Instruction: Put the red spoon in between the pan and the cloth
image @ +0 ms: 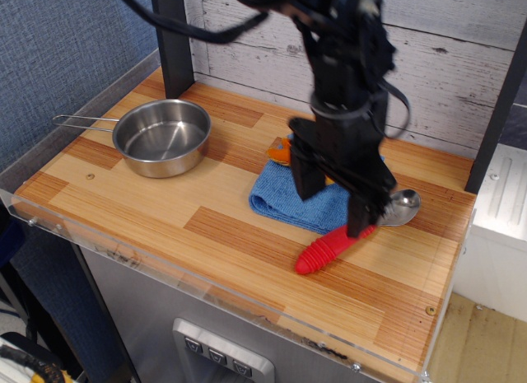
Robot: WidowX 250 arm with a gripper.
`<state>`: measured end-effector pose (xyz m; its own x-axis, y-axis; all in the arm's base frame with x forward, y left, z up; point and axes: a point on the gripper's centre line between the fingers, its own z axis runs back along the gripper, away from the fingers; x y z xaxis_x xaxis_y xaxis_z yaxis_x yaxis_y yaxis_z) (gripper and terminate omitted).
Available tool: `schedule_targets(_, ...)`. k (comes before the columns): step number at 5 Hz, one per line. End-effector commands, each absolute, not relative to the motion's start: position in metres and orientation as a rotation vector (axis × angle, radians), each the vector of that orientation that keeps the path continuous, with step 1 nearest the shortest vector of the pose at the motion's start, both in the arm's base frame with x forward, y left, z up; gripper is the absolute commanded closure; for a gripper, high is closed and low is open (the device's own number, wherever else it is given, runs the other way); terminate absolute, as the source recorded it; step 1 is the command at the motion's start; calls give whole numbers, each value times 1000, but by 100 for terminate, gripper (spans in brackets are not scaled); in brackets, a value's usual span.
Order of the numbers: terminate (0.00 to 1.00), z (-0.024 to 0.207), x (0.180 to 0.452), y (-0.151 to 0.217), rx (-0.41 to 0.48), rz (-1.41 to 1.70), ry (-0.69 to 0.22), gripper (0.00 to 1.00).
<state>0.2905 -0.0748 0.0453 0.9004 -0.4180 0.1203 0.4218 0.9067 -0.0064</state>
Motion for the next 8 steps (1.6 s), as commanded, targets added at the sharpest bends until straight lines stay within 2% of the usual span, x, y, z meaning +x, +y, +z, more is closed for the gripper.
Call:
schedule_targets(1, 0, 42, 267, -80, -31, -523, -92, 0)
schedule_targets(3, 0, 36, 258, -72, 3, -487, -74, 0)
schedule_targets(6, 0, 18, 266, -62, 16, -439, -62, 0)
schedule_targets(7, 0, 17, 269, -64, 21, -451, -71, 100)
schedule_targets(8, 0, 19, 268, -62, 21, -448, -77, 100)
